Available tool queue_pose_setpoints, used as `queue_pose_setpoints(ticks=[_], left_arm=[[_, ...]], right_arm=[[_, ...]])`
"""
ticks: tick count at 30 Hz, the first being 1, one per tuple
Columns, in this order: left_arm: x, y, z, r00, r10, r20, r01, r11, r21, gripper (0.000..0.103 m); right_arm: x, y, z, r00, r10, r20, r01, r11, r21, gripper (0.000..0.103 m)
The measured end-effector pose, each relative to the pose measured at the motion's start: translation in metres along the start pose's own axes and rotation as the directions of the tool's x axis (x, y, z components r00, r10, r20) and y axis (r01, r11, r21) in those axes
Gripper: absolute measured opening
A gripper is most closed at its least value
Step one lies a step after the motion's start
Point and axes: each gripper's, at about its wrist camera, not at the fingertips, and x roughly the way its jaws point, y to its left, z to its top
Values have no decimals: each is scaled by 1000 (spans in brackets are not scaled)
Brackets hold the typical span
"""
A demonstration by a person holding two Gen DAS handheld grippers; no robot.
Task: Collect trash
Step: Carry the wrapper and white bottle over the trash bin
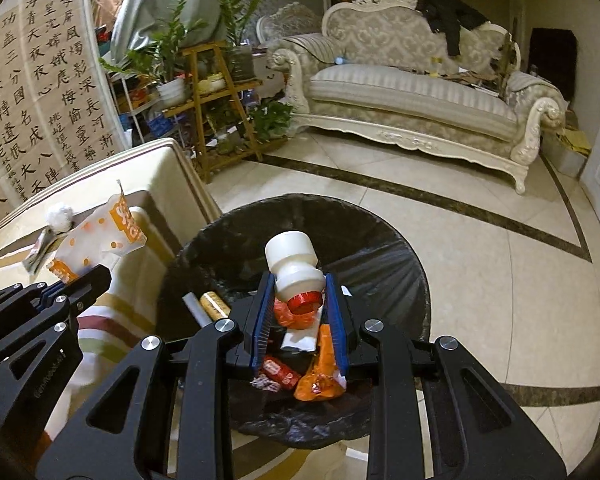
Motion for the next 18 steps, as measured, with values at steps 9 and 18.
queue_pose_setpoints(ticks=[9,18], left_arm=[[12,-14,8,1000,-3,-22,3,1000,12,9],[19,-22,13,999,-1,-38,2,1000,18,9]], right_arm=[[9,-9,0,1000,-14,-9,14,1000,20,25],[12,-12,4,1000,-16,-7,16,1000,26,25]])
